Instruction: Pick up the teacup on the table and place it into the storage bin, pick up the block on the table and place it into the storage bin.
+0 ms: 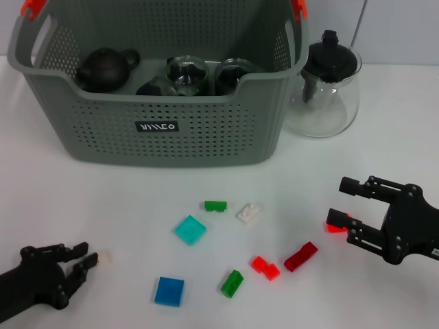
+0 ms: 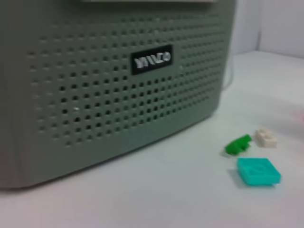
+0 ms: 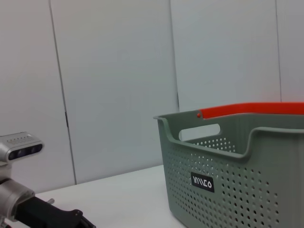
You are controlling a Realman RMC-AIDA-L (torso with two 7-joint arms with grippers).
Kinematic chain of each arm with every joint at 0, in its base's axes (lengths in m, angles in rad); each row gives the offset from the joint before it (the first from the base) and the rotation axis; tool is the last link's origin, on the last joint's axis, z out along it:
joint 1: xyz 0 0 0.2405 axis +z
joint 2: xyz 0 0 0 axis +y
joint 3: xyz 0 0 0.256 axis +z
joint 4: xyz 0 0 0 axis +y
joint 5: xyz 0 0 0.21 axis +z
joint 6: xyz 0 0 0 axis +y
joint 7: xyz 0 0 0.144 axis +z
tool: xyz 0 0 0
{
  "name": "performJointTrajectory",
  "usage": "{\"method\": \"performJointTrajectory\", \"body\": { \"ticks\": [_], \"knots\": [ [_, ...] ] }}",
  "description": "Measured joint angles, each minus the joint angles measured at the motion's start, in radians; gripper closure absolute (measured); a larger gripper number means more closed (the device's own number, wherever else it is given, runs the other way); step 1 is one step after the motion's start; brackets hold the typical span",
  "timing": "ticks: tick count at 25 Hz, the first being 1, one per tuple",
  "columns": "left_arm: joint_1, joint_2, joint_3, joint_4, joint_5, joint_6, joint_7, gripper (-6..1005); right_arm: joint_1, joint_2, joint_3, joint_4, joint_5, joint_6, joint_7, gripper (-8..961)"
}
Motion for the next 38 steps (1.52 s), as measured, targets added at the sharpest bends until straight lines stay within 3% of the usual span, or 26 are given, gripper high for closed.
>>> {"method": "performJointTrajectory", "body": {
  "ticks": [3,9,22,29,38],
  "knots": [
    [-0.001,0.000,0.000,0.003,0.003,0.000,-0.005,677,-0.001,0.000,0.000,0.000,0.000,-0.002,0.000,358],
    [0.000,0.001,0.003,0.012,0.006,0.039,-0.015,879,-0.001,0.000,0.000,0.000,0.000,-0.006,0.000,358],
    [-0.007,0.013,-0.002,0.058,-0.003,0.139,-0.124,884,-0.001,-0.001,0.005,0.000,0.000,-0.005,0.000,359],
    [-0.040,0.029,0.008,0.074,0.005,0.138,-0.287,884,-0.002,-0.002,0.005,0.000,0.000,-0.005,0.000,359],
    [-0.133,0.066,0.003,0.094,-0.004,0.314,-0.590,884,-0.001,-0.002,0.008,0.000,0.000,-0.001,0.000,359]
  ]
}}
